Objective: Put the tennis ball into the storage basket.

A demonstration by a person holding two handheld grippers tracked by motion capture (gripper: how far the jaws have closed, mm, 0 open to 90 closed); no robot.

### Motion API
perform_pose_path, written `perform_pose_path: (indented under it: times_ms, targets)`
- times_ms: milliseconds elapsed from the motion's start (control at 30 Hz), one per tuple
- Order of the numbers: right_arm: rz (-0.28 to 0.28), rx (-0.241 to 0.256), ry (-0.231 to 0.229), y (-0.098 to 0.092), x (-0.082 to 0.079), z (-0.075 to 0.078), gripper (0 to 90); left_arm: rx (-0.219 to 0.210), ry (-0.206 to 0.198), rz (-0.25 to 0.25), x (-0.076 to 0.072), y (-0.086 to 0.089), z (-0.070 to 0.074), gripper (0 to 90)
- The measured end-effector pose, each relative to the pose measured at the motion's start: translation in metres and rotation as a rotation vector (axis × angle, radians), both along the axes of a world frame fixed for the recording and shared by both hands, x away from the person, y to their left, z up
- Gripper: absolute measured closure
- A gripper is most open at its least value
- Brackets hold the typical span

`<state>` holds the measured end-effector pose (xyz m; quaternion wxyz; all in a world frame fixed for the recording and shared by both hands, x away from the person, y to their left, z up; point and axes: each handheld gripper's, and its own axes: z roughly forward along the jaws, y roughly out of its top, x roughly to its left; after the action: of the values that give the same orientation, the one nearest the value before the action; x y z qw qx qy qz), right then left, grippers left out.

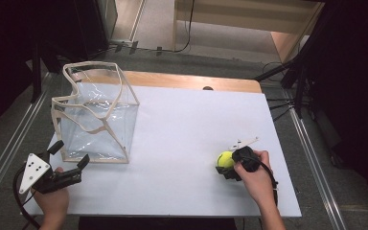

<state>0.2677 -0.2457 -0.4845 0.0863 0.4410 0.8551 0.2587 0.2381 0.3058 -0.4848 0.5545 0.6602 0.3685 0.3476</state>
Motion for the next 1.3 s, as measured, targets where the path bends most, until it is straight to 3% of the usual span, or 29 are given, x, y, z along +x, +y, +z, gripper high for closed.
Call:
perform_pose_path:
  times_ms: [467, 1300]
  targets:
    - [0.028, 0.009, -0.017, 0.016, 0.011, 0.011, 22.6, 0.001, 0.0, -0.001, 0.0, 0.0, 0.0, 5.3]
    - [0.146, 0.023, -0.048, 0.077, 0.037, 0.027, 22.6, -0.009, -0.001, -0.002, 0.001, 0.001, 0.0, 5.4]
